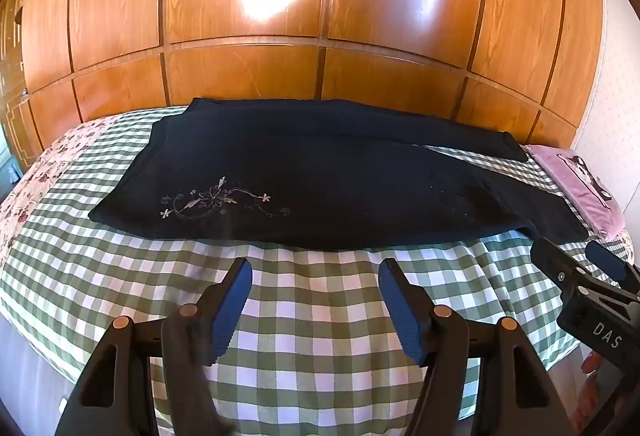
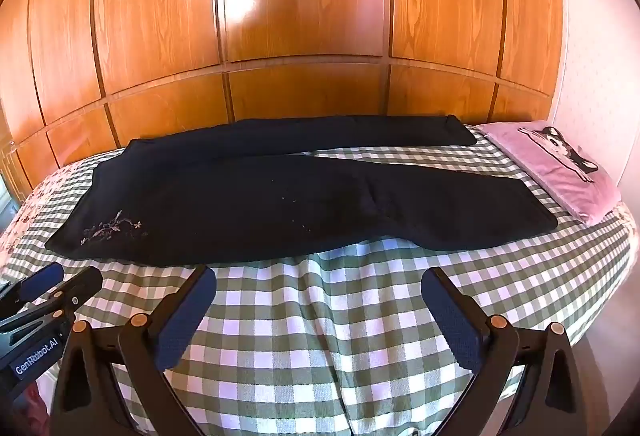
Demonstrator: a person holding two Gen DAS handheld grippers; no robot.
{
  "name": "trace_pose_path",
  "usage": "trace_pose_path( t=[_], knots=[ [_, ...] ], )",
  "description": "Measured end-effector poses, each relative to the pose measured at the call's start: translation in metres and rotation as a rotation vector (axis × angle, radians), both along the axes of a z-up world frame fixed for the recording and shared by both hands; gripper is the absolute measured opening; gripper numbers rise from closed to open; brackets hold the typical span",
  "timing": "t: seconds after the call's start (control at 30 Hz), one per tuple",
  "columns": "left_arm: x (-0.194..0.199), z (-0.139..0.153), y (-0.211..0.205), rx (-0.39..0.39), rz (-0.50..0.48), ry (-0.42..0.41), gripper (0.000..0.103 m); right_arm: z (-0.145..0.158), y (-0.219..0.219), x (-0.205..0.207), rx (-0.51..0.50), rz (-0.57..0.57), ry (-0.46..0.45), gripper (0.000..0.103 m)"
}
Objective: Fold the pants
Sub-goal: 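Move both tools toward the black pants lying on the bed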
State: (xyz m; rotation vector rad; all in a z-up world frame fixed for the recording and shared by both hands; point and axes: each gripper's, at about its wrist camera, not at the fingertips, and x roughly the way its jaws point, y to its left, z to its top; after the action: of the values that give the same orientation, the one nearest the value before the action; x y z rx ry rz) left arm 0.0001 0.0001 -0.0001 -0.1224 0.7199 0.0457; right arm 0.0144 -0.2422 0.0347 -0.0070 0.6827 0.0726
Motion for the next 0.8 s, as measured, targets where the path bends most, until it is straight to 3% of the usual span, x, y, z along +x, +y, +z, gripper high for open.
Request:
trace_pose_path(
  t=[0.8],
  knots=[
    [-0.0005,-0.006,0.0003,0.001,0.005,0.009,0.067,-0.0036,0.001,0.0022,0.001,0.006,0.014,0.103]
  ],
)
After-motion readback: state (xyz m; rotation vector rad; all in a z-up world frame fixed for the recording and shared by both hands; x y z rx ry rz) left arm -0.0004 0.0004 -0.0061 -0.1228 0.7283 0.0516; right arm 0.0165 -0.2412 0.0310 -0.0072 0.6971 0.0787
